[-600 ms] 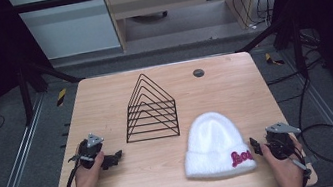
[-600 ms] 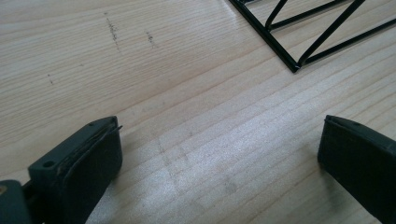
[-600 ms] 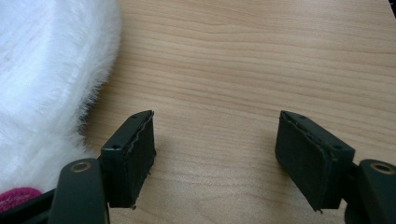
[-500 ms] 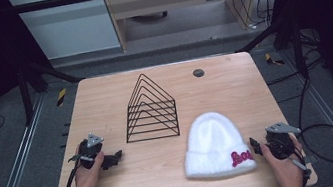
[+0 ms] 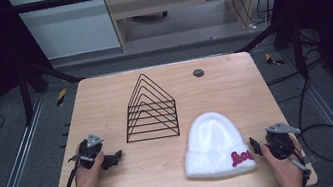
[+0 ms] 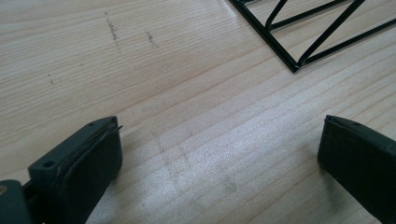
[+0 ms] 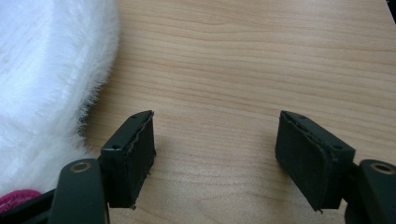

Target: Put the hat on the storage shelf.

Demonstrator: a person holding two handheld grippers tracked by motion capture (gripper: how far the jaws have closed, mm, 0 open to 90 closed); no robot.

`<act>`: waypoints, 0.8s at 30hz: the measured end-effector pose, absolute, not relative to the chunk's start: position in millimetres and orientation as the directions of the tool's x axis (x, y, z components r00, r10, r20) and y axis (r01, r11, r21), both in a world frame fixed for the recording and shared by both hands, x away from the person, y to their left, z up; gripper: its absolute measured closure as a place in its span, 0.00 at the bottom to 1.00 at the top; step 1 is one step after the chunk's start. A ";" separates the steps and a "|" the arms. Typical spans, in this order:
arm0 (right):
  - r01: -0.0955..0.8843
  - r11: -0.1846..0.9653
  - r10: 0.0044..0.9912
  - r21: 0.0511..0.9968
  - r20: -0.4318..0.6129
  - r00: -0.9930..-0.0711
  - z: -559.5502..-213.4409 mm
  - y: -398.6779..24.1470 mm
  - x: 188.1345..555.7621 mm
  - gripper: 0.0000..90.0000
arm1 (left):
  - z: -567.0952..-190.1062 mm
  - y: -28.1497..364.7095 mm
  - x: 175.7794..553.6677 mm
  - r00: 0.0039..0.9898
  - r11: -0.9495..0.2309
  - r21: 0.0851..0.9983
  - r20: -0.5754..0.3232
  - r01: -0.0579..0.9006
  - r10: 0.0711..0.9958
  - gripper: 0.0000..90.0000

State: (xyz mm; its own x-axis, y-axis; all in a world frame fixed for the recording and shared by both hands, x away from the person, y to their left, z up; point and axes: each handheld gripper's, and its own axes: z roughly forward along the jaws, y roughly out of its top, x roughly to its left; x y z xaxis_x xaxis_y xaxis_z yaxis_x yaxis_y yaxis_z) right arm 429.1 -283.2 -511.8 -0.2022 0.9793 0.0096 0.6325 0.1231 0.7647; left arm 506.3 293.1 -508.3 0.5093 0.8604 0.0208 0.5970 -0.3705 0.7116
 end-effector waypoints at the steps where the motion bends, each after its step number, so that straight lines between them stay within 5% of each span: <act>1: 0.633 0.121 0.980 0.764 0.009 -0.198 -511.9 -282.8 428.7 0.32 | -508.3 293.1 506.4 0.509 -0.370 0.712 0.021 0.597 0.860 0.00; 10: 0.658 0.112 0.969 0.744 0.064 -0.238 -497.0 -287.0 426.0 0.35 | -508.2 293.1 506.5 0.509 -0.370 0.712 0.020 0.597 0.860 0.00; 24: 0.612 0.389 0.879 0.688 -0.078 -0.471 -426.4 -241.6 468.6 0.32 | -508.2 293.2 506.4 0.509 -0.372 0.710 0.021 0.598 0.860 0.00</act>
